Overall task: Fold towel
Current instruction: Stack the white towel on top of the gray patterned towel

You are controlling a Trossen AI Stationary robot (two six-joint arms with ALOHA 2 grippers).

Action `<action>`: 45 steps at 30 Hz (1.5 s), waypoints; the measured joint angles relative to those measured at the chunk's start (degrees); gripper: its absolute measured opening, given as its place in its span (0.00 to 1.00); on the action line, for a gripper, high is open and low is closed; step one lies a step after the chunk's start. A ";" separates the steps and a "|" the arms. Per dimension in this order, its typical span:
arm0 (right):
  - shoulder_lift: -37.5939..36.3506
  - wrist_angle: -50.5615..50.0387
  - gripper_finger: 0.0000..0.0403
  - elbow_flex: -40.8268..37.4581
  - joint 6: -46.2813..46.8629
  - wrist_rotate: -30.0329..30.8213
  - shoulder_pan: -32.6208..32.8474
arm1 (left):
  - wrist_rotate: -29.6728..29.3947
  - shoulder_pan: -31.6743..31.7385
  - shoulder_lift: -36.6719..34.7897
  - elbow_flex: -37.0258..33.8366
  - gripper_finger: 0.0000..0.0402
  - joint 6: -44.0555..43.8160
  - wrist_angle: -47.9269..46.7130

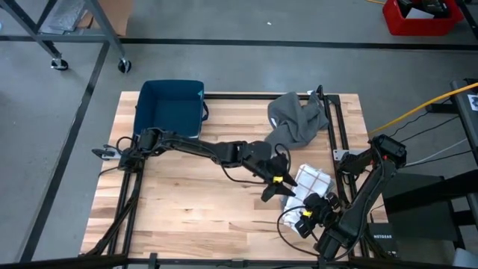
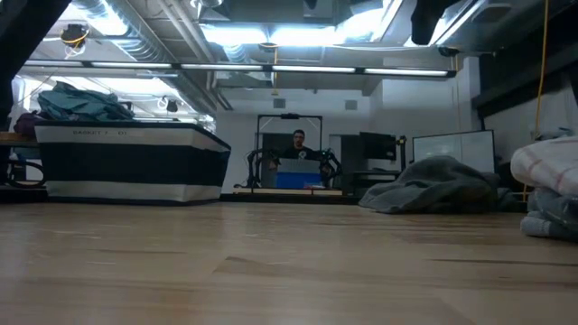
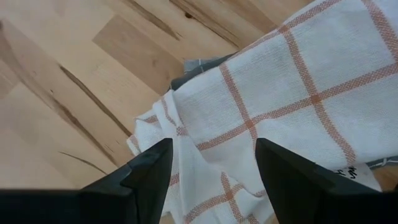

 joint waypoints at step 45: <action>0.04 13.05 0.58 -0.02 -2.97 0.88 0.00 | -35.59 -16.07 -32.91 -0.04 0.47 8.86 -65.73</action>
